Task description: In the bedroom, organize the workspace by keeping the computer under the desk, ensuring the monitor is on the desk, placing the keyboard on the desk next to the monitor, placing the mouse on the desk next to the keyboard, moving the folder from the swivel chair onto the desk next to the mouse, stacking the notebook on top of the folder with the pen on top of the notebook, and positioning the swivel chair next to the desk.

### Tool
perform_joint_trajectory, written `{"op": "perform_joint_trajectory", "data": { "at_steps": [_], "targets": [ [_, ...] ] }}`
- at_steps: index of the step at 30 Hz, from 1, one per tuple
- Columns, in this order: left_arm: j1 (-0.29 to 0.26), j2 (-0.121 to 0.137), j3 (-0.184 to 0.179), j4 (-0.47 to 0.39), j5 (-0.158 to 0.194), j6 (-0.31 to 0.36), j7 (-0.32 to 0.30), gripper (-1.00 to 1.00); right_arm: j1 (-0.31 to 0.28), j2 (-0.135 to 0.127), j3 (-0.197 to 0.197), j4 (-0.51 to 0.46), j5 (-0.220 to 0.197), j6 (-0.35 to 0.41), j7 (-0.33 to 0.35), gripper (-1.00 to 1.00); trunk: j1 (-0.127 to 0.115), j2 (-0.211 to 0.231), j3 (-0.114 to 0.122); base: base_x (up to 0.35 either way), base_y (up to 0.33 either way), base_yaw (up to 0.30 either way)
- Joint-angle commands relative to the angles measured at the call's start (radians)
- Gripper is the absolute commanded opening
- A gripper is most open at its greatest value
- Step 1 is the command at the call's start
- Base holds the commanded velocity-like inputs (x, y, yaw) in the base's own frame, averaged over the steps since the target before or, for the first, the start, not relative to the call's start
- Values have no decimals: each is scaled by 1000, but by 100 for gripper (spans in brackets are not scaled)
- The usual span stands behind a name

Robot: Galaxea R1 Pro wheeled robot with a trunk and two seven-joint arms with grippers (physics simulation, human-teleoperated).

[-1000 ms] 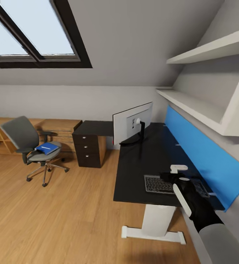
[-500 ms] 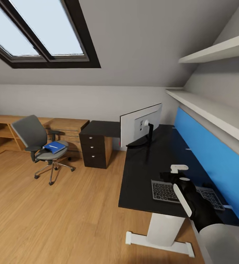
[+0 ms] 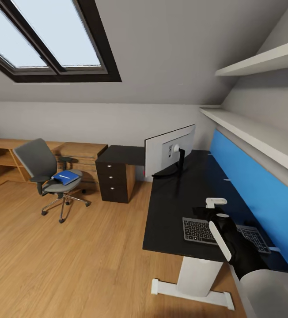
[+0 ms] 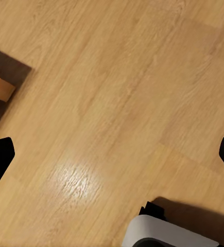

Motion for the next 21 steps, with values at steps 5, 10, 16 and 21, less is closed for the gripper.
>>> {"op": "perform_joint_trajectory", "data": {
  "at_steps": [5, 10, 16, 21],
  "targets": [
    [-1, 2, -8, 0, 10, -4, 6, 100, -1, -2, 4, -7, -11, 4, -10, 100, 1, -2, -2, 0, 0, 0],
    [-1, 2, -8, 0, 10, -4, 6, 100, -1, -2, 4, -6, -11, 4, -10, 100, 1, -2, -2, 0, -76, 0],
    [-1, 2, -8, 0, 10, -4, 6, 100, -1, -2, 4, -7, -11, 4, -10, 100, 1, -2, -2, 0, -253, 0],
    [-1, 3, -8, 0, 10, -4, 6, 100, -1, -2, 4, -8, -9, 5, -10, 100, 1, -2, -2, 0, -289, 0]
  ]
}}
